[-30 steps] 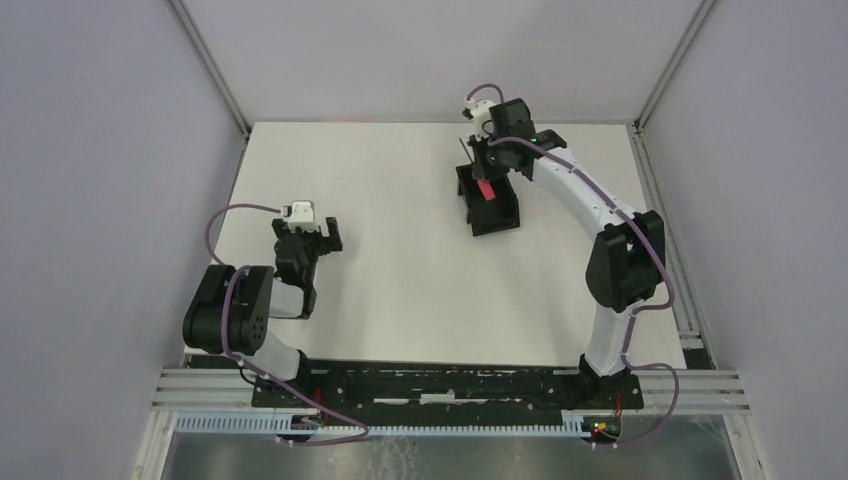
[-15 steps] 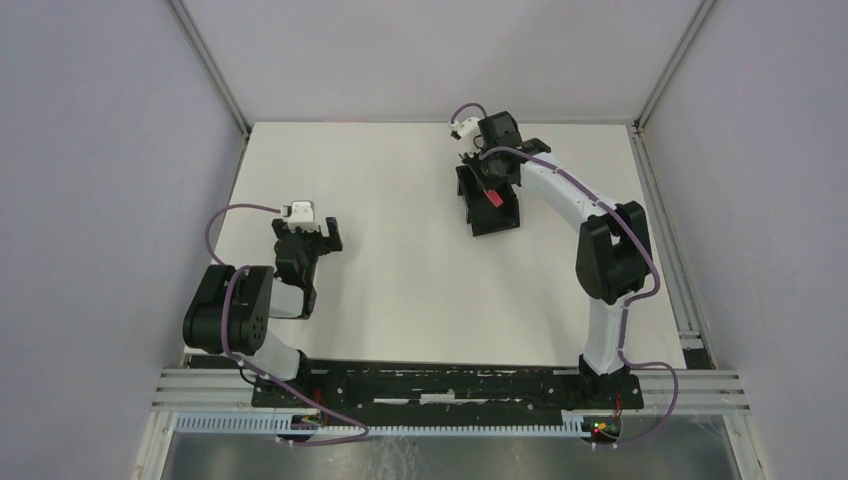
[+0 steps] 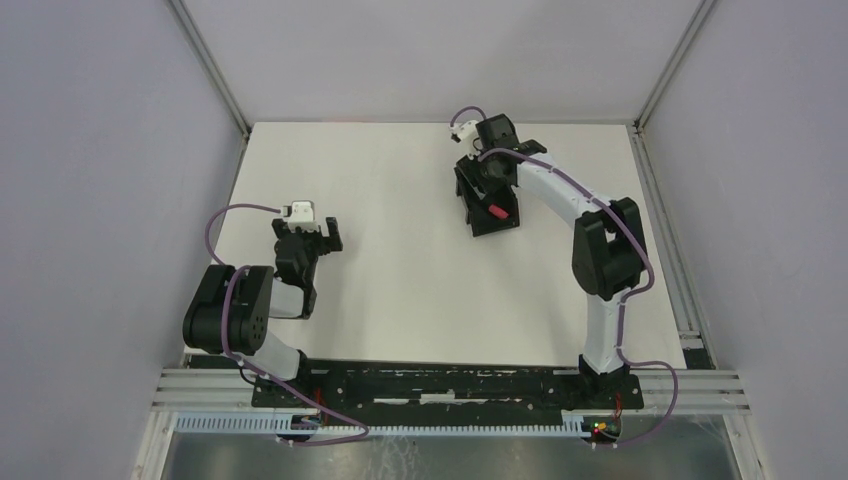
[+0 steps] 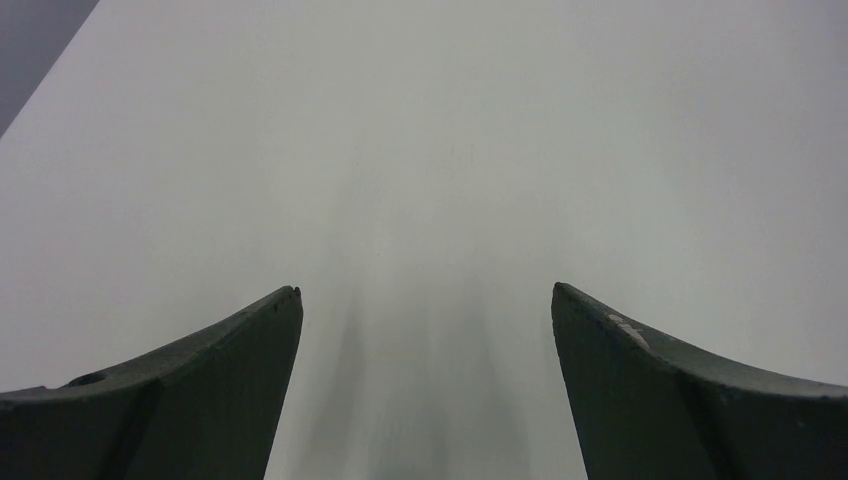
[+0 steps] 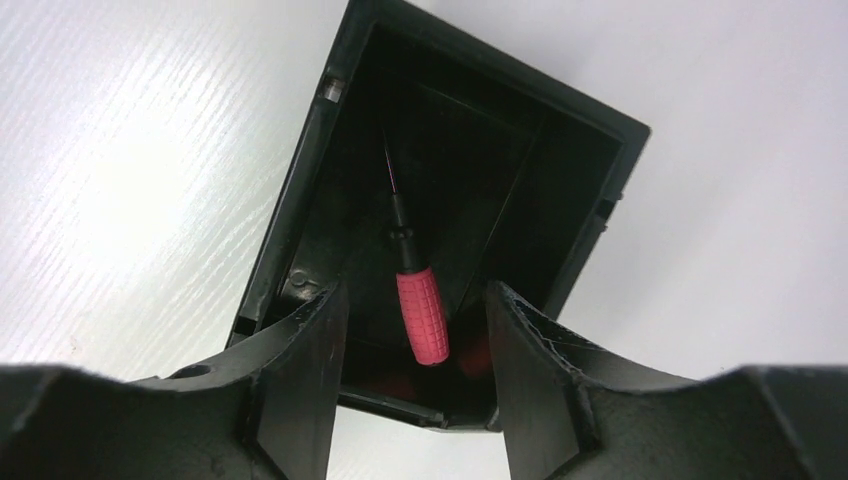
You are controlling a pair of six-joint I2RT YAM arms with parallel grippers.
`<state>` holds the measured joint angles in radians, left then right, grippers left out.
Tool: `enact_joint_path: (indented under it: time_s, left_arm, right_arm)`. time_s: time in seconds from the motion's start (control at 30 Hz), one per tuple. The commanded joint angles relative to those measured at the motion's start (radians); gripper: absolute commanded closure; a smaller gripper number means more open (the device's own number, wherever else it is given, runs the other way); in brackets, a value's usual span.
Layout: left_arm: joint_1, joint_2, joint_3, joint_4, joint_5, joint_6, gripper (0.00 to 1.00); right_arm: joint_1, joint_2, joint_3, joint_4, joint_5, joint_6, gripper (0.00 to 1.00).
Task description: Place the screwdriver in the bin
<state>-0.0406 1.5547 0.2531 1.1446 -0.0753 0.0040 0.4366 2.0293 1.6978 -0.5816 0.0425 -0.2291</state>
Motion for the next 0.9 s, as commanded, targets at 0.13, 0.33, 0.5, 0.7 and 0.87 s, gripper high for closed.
enact_joint_path:
  time_s: [0.13,0.33,0.5,0.7,0.87]
  left_arm:
    - [0.006,-0.018,0.0,0.017,0.006,-0.019,0.0]
    - [0.006,-0.018,0.0,0.017,0.005,-0.019,0.0]
    - [0.005,-0.018,0.0,0.017,0.006,-0.019,0.0]
    - [0.005,-0.018,0.0,0.017,0.005,-0.019,0.0]
    - [0.005,-0.018,0.0,0.017,0.004,-0.019,0.0]
  right_arm:
    - [0.002,-0.204,-0.024,0.111,0.019,0.05,0.11]
    - [-0.005,-0.349,-0.151,0.203,0.058,0.073,0.02]
    - [-0.055,-0.468,-0.293,0.294,0.117,0.109,0.02]
    - [-0.162,-0.708,-0.677,0.57,0.122,0.173,0.02]
    - [-0.229,-0.885,-0.99,0.791,0.192,0.207,0.02]
